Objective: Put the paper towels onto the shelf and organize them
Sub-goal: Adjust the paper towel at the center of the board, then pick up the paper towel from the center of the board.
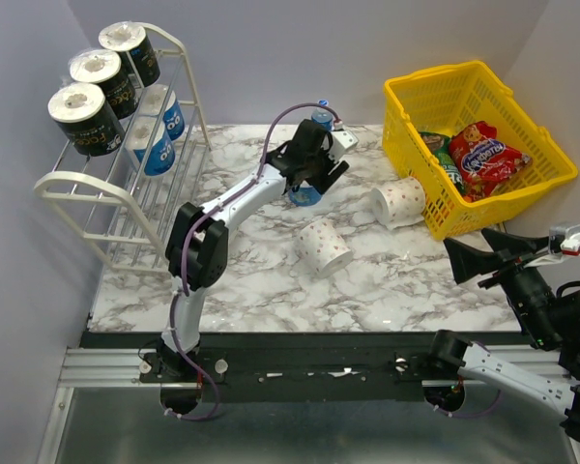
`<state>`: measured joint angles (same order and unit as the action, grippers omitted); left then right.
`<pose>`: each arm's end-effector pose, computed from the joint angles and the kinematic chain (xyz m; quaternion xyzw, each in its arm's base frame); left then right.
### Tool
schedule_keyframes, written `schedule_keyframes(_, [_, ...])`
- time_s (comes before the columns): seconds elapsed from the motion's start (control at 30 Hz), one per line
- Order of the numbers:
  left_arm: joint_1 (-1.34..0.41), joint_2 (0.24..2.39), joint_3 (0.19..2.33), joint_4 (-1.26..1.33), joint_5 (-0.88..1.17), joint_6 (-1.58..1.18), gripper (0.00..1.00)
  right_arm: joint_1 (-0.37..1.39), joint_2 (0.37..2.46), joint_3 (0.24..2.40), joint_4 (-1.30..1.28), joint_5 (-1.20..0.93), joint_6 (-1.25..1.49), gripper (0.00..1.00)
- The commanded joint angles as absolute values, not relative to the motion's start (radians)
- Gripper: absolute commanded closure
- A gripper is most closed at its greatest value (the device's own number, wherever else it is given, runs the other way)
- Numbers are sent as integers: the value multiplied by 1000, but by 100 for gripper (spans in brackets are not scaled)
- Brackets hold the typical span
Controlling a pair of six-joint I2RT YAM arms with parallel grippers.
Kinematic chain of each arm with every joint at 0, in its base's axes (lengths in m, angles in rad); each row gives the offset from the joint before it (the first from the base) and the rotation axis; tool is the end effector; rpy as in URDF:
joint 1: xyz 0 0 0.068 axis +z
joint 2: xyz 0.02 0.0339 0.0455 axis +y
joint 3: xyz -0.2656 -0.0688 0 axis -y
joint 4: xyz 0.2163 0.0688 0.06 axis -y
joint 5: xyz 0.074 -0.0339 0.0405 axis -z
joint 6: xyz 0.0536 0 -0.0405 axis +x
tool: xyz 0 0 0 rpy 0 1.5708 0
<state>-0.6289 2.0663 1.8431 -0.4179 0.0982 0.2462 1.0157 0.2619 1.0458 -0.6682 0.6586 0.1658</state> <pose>0.3791 -0.2822 0.2816 0.3982 0.7994 -0.1282 0.4312 0.0225 -0.0259 0.3909 -0.0394 0.6729 0.2150 0.7067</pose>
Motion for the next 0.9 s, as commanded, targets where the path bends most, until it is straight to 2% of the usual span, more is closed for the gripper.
schedule_keyframes(0.0, [-632, 2124, 1891, -454, 43, 262, 25, 1022, 252, 1060, -689, 689, 167, 0])
schedule_keyframes(0.33, [-630, 2215, 1927, -460, 8, 244, 28, 1022, 258, 1037, -658, 712, 138, 0])
schedule_keyframes(0.43, [-630, 2230, 1933, -451, -43, 232, 37, 1022, 258, 1035, -650, 712, 132, 0])
schedule_keyframes(0.53, [-630, 2229, 1934, -454, -100, 215, 40, 1022, 258, 1034, -649, 715, 129, 0])
schedule_keyframes(0.57, [-630, 2223, 1916, -451, -107, 210, 38, 1022, 256, 1031, -650, 716, 129, 0])
schedule_keyframes(0.6, [-632, 2198, 1899, -427, -132, 209, 30, 1023, 256, 1031, -649, 716, 129, 0])
schedule_keyframes(0.7, [-632, 2133, 1832, -376, -143, 212, 22, 1022, 255, 1023, -644, 710, 132, 0])
schedule_keyframes(0.87, [-632, 2114, 1876, -417, -155, 221, 21, 1022, 261, 1017, -634, 704, 135, 0])
